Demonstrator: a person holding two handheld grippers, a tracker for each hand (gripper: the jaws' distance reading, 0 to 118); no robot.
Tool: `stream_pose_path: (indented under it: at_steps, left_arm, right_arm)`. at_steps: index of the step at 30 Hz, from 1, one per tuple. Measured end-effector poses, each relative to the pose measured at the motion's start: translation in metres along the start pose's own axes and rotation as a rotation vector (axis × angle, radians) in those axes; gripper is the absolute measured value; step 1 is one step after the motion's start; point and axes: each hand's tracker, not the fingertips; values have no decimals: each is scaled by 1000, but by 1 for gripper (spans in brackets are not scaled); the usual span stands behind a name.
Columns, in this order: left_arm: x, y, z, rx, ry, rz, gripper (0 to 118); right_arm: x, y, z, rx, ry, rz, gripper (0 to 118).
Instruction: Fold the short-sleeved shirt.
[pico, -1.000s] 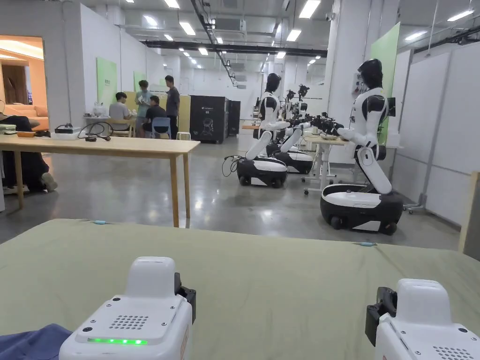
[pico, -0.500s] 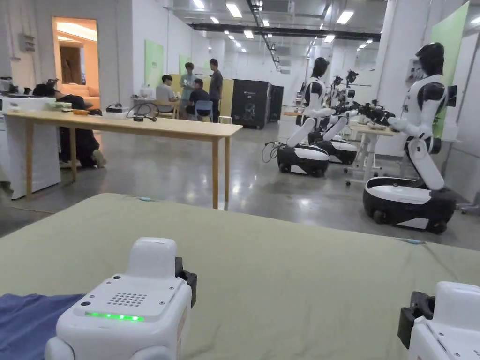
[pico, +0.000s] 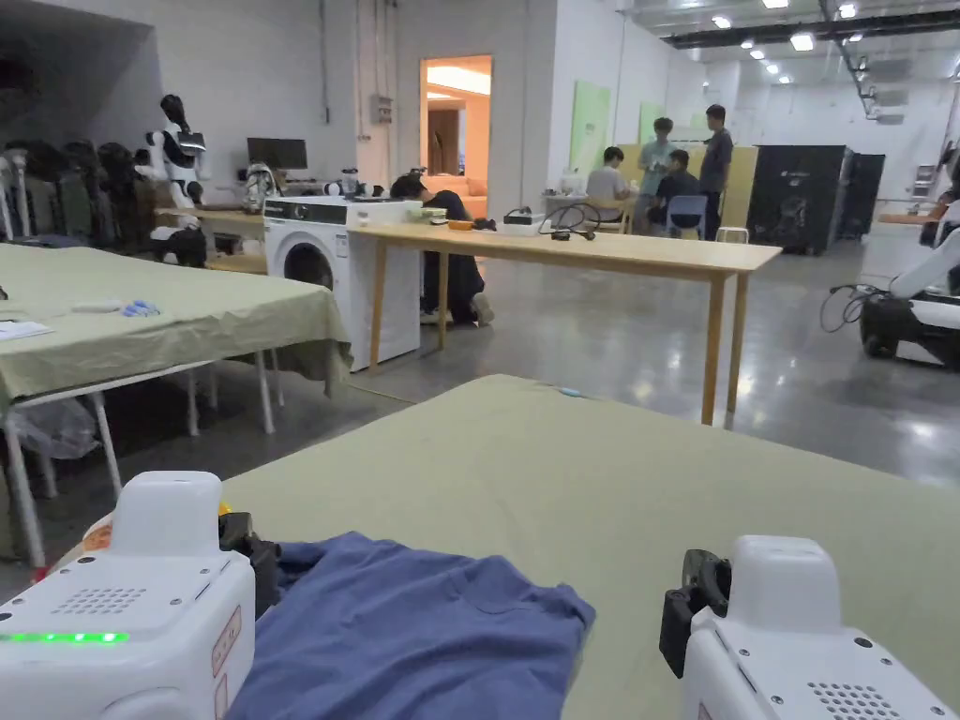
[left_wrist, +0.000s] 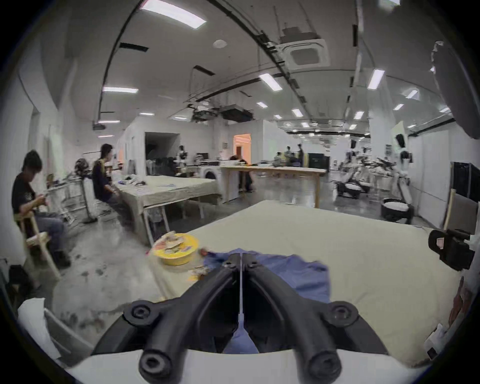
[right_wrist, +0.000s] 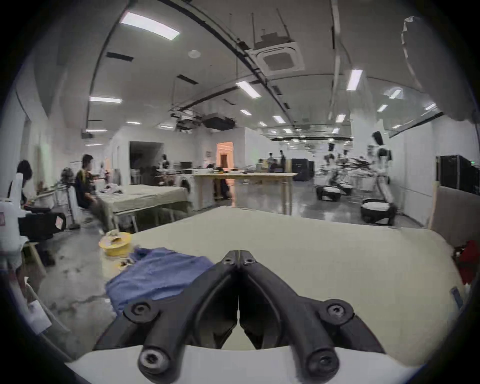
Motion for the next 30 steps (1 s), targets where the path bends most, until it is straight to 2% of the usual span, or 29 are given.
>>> stream_pose_path:
  at_steps: [4, 9, 14, 18, 22, 27, 28, 29, 30]
  left_arm:
    - [-15, -3, 0, -10, 14, 3, 0]
    - [-8, -7, -11, -29, -14, 9, 0]
    - [11, -9, -37, -86, -111, 3, 0]
    - [34, -12, -77, -155, -185, -27, 0]
    - [59, -28, -132, -298, -280, -31, 0]
    - [95, -66, -207, -492, -290, -113, 2]
    - [100, -74, -221, -532, -309, -125, 7]
    - [103, -81, -233, -569, -330, -113, 20]
    - [106, -87, -244, -605, -328, -103, 68]
  right_arm:
    - [-13, -4, -7, -11, 24, 13, 1]
    - [-9, -9, -11, -29, 23, 16, 1]
    - [1, -12, -18, -42, 2, 14, 1]
    - [13, -17, -20, -50, -19, 12, 1]
    - [27, -29, -22, -86, -43, 12, 1]
    - [44, -52, -30, -155, -80, 25, 1]
    - [48, -57, -32, -172, -83, 24, 1]
    - [51, -62, -35, -189, -89, 19, 1]
    - [55, -68, -37, -201, -91, 14, 1]
